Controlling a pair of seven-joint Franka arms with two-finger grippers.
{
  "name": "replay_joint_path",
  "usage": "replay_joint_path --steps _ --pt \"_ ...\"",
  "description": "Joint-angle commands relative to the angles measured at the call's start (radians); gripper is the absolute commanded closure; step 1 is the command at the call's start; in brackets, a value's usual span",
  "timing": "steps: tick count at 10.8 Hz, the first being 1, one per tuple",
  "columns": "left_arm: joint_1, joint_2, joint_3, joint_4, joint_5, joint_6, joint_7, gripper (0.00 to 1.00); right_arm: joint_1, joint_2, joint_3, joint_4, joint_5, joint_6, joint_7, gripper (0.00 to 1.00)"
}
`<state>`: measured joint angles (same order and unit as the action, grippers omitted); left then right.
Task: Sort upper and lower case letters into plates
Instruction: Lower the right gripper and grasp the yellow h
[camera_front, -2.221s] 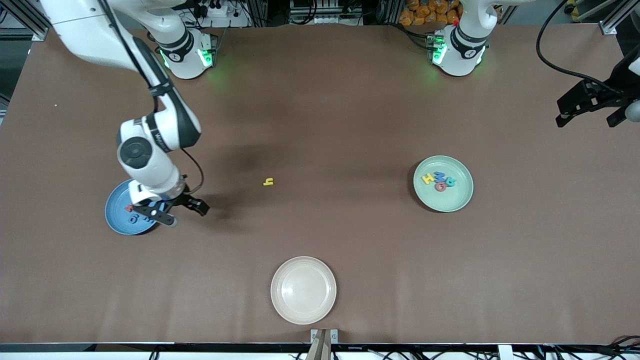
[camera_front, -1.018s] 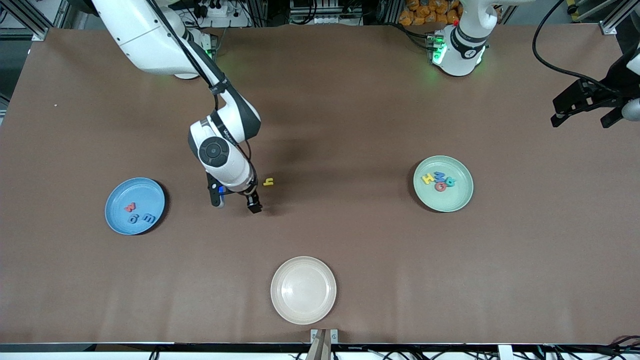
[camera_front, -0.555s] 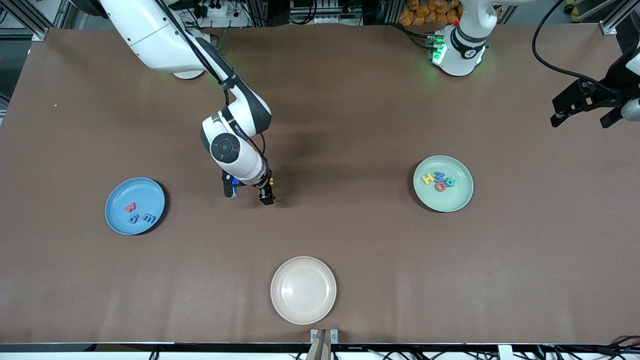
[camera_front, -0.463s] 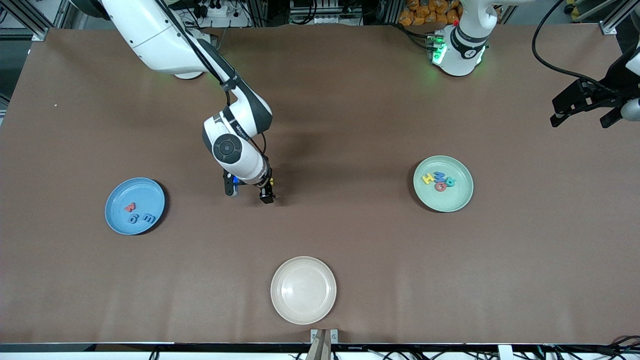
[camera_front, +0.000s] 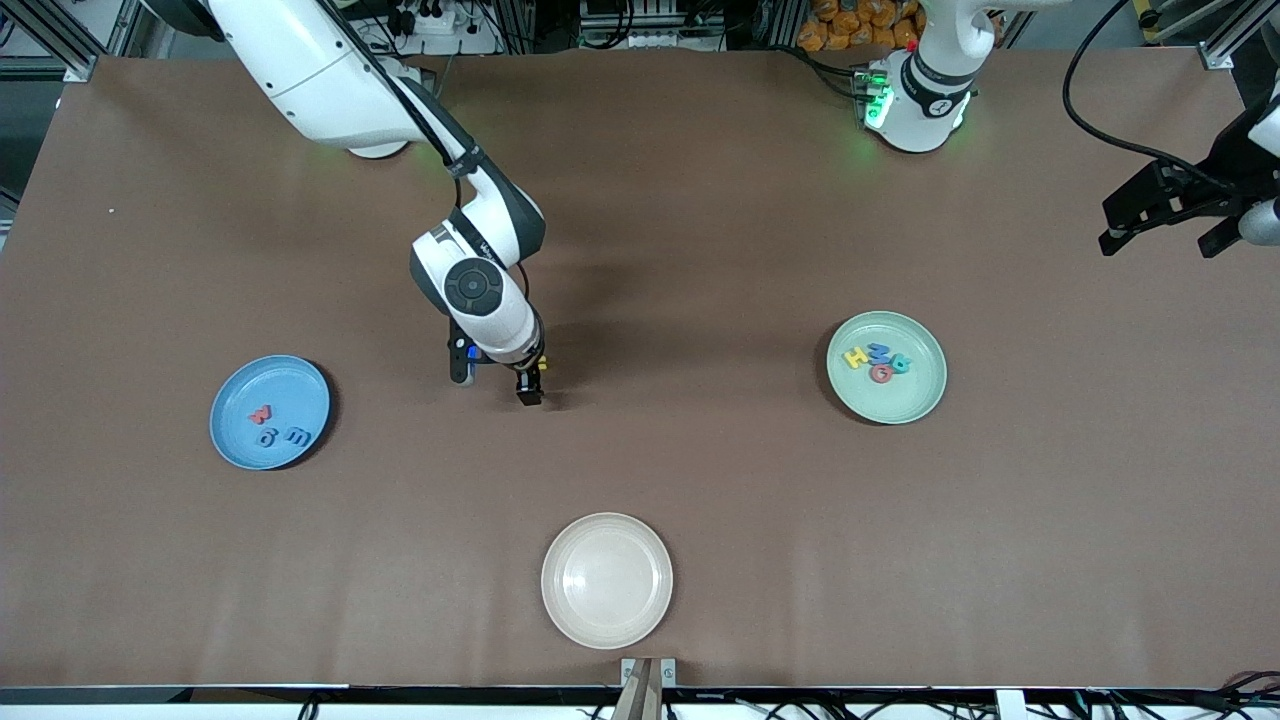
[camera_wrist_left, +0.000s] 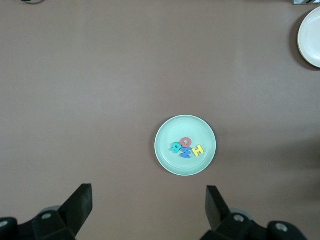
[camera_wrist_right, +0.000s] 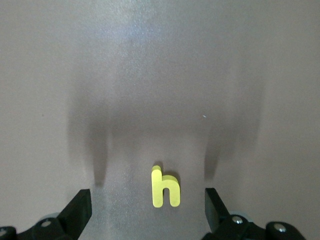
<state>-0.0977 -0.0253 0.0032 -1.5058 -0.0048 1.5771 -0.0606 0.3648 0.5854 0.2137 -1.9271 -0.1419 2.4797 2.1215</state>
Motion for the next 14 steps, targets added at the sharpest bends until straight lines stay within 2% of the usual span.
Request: replay_joint_path --steps 1,3,14 --pt "0.004 0.002 0.004 0.004 -0.012 0.003 -0.008 0.00 0.005 -0.002 -0.001 -0.016 -0.042 0.048 0.045 0.00" --pt "0.007 0.002 0.008 0.004 -0.011 0.003 -0.007 0.00 0.005 0.002 0.000 -0.027 -0.042 0.090 0.045 0.00" --pt "0.001 0.010 0.001 0.003 0.008 0.003 -0.016 0.00 0.006 0.007 0.001 -0.062 -0.044 0.102 0.046 0.02"
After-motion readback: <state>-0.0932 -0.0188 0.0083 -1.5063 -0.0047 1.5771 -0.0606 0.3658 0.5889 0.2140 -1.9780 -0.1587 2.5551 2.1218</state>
